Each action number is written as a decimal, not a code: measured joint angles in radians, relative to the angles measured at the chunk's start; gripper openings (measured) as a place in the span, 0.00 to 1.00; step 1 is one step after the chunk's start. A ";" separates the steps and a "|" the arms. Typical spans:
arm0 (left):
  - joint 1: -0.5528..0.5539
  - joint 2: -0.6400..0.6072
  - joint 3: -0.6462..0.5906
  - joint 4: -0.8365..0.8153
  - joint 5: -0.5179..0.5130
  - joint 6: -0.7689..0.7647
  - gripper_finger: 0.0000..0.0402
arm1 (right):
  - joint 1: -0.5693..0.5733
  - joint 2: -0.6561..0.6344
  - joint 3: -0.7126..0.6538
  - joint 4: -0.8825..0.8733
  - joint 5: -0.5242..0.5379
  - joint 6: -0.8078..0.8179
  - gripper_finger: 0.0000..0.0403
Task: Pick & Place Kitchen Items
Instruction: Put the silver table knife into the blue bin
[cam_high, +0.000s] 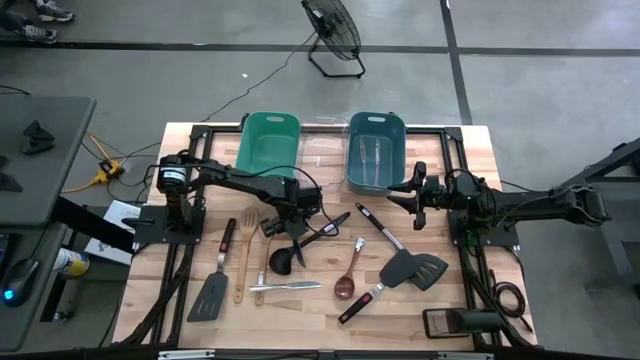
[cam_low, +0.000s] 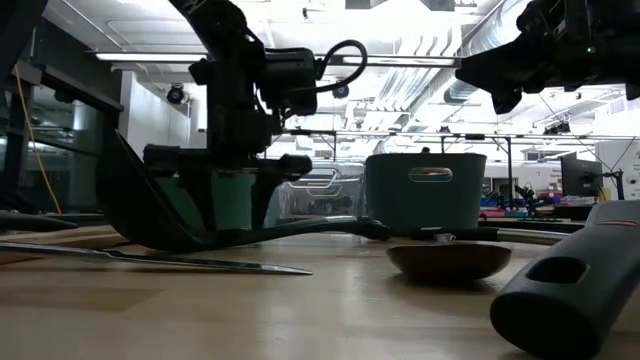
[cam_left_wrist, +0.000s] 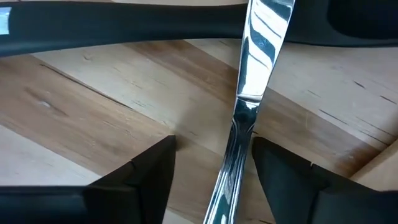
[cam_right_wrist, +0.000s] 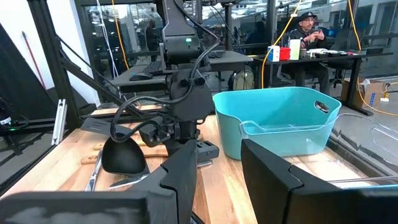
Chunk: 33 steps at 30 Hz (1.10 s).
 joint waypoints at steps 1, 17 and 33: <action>-0.004 0.000 0.000 -0.005 0.000 -0.001 0.50 | 0.000 0.000 0.000 0.000 0.000 0.000 0.29; -0.013 0.003 -0.002 -0.018 -0.004 -0.027 0.08 | 0.000 0.000 0.000 0.000 0.000 0.000 0.29; -0.011 -0.083 0.042 -0.029 -0.008 -0.124 0.08 | 0.000 0.000 0.000 0.000 0.000 0.000 0.29</action>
